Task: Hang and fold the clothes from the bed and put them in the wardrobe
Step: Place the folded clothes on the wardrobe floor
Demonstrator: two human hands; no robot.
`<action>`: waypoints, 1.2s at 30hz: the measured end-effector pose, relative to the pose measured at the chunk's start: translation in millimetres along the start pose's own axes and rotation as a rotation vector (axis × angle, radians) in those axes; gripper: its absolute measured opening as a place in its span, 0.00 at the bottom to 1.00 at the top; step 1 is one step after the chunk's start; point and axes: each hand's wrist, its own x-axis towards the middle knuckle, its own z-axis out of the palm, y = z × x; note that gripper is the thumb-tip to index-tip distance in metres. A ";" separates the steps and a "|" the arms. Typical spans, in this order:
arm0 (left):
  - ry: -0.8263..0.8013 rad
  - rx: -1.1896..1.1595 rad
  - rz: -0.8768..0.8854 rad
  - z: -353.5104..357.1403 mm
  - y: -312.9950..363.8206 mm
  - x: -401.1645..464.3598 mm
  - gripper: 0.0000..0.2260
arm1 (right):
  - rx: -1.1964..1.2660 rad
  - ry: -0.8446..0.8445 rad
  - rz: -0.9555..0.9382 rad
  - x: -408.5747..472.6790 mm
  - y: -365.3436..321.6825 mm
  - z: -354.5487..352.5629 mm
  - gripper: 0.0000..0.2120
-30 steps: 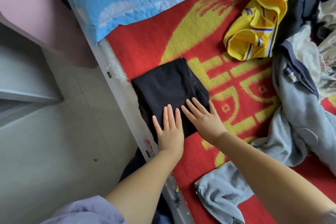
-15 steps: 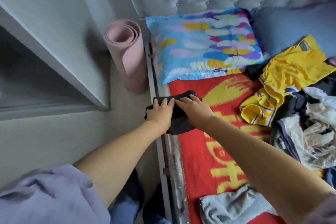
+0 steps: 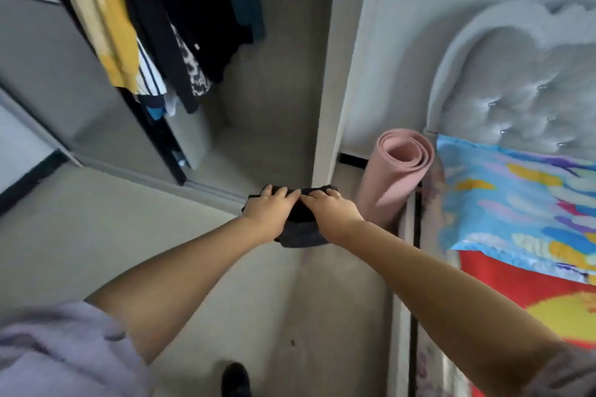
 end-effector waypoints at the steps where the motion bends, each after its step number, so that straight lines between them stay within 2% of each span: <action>1: -0.003 0.010 -0.009 -0.6 -29.0 -1.8 0.33 | 0.008 -0.003 -0.011 17.8 -23.1 -1.9 0.33; 7: -0.094 0.042 -0.033 -3.8 -152.1 -1.4 0.34 | 0.042 -0.038 -0.051 102.9 -119.7 -3.5 0.30; 14: -0.145 0.049 0.008 2.1 -210.0 55.2 0.29 | 0.047 -0.087 -0.015 180.4 -134.1 -1.4 0.28; 23: -0.231 0.108 0.092 8.9 -260.8 222.4 0.30 | 0.174 -0.125 0.074 331.9 -80.1 13.9 0.30; 26: -0.235 0.118 0.139 25.9 -279.0 291.4 0.26 | 0.200 -0.140 0.097 395.8 -56.8 27.8 0.29; 29: -0.251 0.117 0.161 70.7 -290.9 364.3 0.25 | 0.222 -0.179 0.144 460.7 -28.2 69.8 0.30; 32: -0.286 0.115 0.202 137.4 -295.1 440.6 0.30 | 0.167 -0.225 0.168 523.0 5.9 128.8 0.32; 34: -0.294 0.086 0.246 173.8 -291.2 492.8 0.31 | 0.161 -0.196 0.208 559.1 33.9 166.4 0.30; 36: -0.259 0.082 0.306 202.8 -279.3 541.4 0.28 | 0.153 -0.155 0.256 585.5 63.0 197.3 0.27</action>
